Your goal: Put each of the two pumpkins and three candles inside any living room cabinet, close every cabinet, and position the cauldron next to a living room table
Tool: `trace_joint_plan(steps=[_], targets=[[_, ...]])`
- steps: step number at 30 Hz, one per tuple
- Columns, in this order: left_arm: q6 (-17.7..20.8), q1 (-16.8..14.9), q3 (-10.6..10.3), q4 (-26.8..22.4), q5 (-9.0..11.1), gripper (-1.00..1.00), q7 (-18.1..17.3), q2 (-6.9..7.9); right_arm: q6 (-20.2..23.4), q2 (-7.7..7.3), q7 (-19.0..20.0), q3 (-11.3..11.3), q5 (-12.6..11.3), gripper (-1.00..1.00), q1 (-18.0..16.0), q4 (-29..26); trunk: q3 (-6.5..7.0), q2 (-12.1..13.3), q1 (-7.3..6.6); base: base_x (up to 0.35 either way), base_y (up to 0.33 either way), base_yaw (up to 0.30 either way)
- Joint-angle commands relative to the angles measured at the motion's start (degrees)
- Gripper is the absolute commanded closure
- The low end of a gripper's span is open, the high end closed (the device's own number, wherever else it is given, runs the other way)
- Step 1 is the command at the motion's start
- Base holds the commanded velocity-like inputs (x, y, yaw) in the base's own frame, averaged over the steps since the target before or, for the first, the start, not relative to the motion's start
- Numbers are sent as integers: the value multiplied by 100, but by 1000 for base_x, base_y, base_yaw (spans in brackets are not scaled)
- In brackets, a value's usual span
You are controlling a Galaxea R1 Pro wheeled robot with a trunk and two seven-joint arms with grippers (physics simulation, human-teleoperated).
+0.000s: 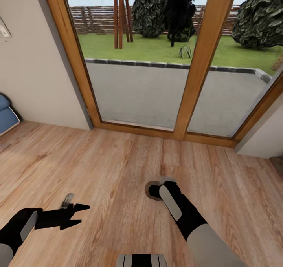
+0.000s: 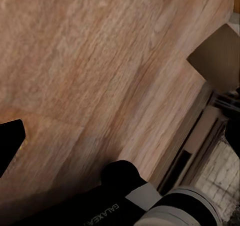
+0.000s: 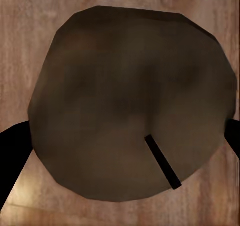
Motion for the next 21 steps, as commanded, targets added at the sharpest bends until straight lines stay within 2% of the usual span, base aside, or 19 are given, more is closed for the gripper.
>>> trace_joint_plan(steps=[1,3,4,9,21], targets=[[0,-1,3,-2,4,-100,147,-4,20,-5,-3,-39,-7,100,0,-23,16,2,-2,0,0,-197],[-1,-1,13,-3,7,-100,355,-9,34,-10,-3,-97,-8,100,0,-42,47,4,-7,-23,0,-206],[-34,-2,27,-4,23,-100,696,-29,46,-54,-3,-157,-9,100,-1,-58,64,6,-10,-256,0,-224],[-56,-2,27,-4,20,-100,864,-44,49,-64,-3,-166,-2,100,-1,-62,146,12,-23,-142,0,-229],[-63,-2,31,-63,44,-100,1636,-70,49,-53,5,-167,-5,100,-1,-63,341,28,-54,-8,0,-224]])
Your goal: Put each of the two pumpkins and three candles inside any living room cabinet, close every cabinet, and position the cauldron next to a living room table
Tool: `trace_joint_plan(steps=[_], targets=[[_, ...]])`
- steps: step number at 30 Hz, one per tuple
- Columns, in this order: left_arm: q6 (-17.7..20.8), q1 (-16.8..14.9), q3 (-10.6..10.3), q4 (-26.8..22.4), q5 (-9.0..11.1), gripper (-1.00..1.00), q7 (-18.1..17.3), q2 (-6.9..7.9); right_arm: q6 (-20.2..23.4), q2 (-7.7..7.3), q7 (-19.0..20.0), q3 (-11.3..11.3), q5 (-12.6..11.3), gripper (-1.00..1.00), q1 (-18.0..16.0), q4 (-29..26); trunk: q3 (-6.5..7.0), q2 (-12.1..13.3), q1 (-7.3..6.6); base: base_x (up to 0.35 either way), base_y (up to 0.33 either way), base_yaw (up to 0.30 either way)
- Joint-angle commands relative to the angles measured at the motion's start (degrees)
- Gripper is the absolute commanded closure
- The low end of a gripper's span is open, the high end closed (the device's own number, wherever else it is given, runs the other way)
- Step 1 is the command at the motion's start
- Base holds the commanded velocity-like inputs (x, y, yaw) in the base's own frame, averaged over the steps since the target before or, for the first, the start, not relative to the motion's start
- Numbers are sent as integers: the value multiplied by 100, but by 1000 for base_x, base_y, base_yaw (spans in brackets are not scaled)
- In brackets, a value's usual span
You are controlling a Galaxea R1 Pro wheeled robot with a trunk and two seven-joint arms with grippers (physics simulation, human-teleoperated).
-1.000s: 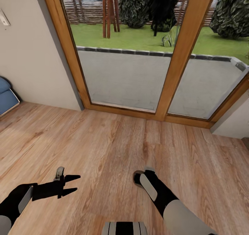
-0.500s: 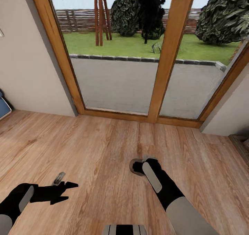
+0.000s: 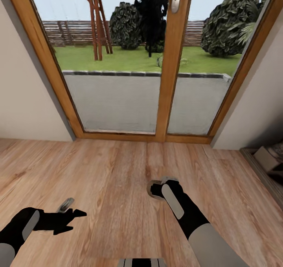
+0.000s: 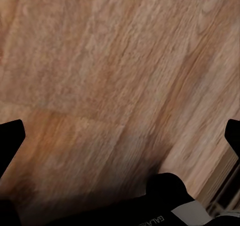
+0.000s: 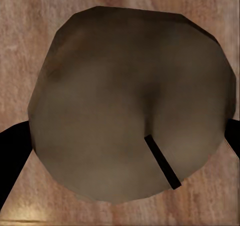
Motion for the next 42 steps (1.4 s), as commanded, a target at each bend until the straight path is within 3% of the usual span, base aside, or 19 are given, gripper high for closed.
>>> trace_joint_plan(steps=[1,29,42], targets=[[0,0,2,-1,3,-100,60,-1,-1,4,1,3,8,100,0,0,16,2,-2,-27,0,-197],[-1,0,6,-3,14,-100,204,-4,-3,39,44,-23,-9,100,0,212,428,39,-75,-129,0,-184],[-1,0,5,-3,18,-100,204,-3,-16,53,45,-27,-17,100,0,290,563,560,-360,-26,0,-178]])
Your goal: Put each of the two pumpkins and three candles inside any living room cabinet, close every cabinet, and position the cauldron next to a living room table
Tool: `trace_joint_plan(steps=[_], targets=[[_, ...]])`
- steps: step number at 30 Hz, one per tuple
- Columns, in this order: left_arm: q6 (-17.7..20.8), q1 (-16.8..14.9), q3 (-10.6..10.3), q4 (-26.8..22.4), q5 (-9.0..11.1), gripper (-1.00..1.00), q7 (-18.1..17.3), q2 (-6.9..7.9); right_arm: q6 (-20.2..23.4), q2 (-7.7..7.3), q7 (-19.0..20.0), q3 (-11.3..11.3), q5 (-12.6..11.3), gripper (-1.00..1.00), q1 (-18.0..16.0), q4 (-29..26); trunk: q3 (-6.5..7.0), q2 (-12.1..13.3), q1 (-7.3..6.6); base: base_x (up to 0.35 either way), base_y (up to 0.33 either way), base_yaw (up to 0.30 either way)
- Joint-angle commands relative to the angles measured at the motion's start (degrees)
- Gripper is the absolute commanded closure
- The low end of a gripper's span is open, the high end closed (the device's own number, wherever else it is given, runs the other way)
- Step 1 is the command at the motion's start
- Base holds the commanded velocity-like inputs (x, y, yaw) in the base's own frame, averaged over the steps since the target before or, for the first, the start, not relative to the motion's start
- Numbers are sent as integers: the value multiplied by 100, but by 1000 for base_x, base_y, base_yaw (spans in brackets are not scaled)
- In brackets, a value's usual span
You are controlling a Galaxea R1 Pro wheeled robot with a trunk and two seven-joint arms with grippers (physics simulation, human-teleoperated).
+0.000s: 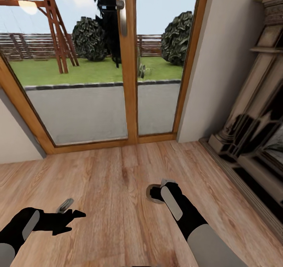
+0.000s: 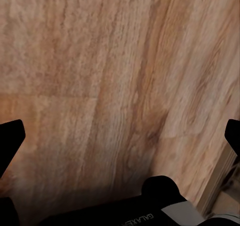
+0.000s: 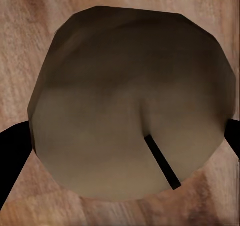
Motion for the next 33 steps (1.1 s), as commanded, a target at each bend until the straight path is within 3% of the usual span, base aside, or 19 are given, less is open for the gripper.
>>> trace_joint_plan(steps=[1,33], targets=[[0,0,1,0,0,-100,0,0,4,1,0,0,-2,100,0,0,10,42,-23,0,0,-167],[0,0,0,0,1,-100,9,0,-33,17,7,0,-2,100,0,97,323,1325,-725,0,0,-161]])
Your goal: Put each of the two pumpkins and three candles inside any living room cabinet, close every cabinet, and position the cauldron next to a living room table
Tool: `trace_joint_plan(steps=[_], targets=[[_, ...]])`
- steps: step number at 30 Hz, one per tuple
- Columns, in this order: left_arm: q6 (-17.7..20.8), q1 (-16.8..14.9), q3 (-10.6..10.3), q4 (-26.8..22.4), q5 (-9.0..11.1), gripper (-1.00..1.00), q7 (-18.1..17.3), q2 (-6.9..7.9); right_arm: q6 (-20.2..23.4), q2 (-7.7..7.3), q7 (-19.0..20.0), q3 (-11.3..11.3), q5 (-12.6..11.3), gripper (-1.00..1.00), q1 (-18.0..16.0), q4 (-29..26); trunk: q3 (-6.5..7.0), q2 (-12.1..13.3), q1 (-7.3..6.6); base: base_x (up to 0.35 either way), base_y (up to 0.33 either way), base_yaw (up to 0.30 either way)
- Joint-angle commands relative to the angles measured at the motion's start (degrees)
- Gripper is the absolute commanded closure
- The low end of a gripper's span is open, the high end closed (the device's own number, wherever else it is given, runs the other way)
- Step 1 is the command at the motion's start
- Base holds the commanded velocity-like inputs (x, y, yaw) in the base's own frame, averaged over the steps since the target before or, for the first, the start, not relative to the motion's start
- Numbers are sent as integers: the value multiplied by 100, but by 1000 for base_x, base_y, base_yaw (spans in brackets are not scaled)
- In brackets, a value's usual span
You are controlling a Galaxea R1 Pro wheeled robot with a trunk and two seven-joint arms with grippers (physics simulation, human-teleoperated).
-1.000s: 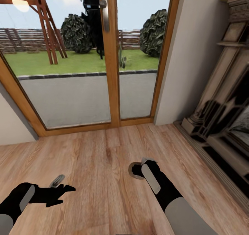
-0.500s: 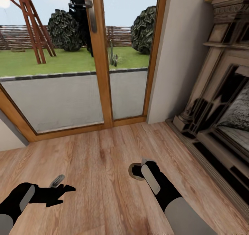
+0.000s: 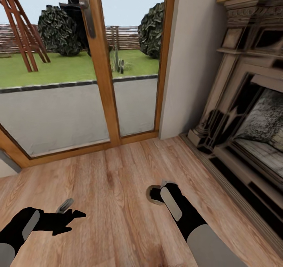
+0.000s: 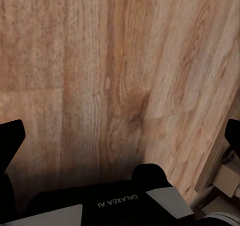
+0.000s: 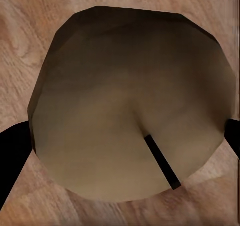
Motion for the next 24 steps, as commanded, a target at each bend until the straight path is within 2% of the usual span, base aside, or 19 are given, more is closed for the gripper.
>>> trace_joint_plan(steps=[1,24], targets=[[0,0,0,0,-1,-100,0,-1,-1,-2,-3,0,-2,100,0,0,10,42,-23,0,0,-153],[0,0,0,0,-8,-100,0,0,-19,4,2,21,14,100,0,-5,234,964,-528,0,0,-142]])
